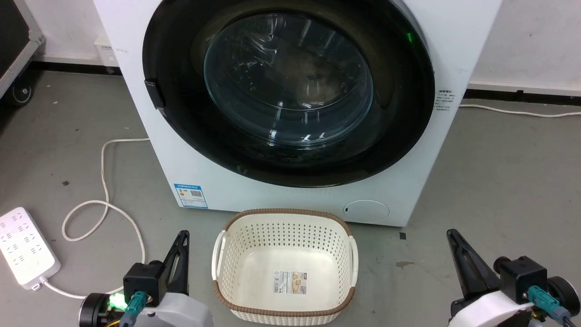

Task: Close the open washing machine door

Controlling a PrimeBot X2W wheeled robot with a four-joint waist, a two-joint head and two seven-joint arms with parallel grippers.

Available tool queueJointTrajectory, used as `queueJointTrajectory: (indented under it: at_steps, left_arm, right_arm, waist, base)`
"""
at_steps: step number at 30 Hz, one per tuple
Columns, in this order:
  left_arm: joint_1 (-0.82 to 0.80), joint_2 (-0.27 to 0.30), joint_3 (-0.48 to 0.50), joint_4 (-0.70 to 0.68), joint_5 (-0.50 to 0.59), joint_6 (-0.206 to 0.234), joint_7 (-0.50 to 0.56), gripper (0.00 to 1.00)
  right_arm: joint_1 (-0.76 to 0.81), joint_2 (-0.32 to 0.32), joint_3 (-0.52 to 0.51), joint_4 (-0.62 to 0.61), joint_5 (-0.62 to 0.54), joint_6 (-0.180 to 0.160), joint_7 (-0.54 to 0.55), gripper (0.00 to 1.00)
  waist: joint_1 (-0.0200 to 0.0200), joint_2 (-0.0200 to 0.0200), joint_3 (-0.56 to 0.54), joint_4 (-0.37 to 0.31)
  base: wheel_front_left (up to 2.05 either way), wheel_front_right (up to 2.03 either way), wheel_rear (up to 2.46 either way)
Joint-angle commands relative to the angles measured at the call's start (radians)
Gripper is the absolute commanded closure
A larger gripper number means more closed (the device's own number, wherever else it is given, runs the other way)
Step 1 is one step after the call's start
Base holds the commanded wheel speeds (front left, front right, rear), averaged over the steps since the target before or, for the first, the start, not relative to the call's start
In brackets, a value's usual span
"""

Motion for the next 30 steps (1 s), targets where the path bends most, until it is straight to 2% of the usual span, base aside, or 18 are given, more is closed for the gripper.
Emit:
queueJointTrajectory:
  at_steps: [1, 30]
  left_arm:
    - [-0.011, -0.001, 0.004, -0.006, 0.011, 0.005, 0.006, 1.0]
    - [-0.016, -0.006, 0.031, -0.031, 0.026, 0.02, 0.069, 1.0]
  right_arm:
    - [-0.017, 0.006, 0.002, -0.008, -0.004, -0.001, 0.008, 1.0]
    - [-0.026, 0.01, 0.013, -0.019, -0.017, -0.001, 0.07, 1.0]
  waist:
    - [0.0, 0.0, 0.0, 0.0]
    - [0.0, 0.0, -0.006, 0.003]
  base:
    - [0.0, 0.0, 0.0]
    - [0.0, 0.0, 0.0]
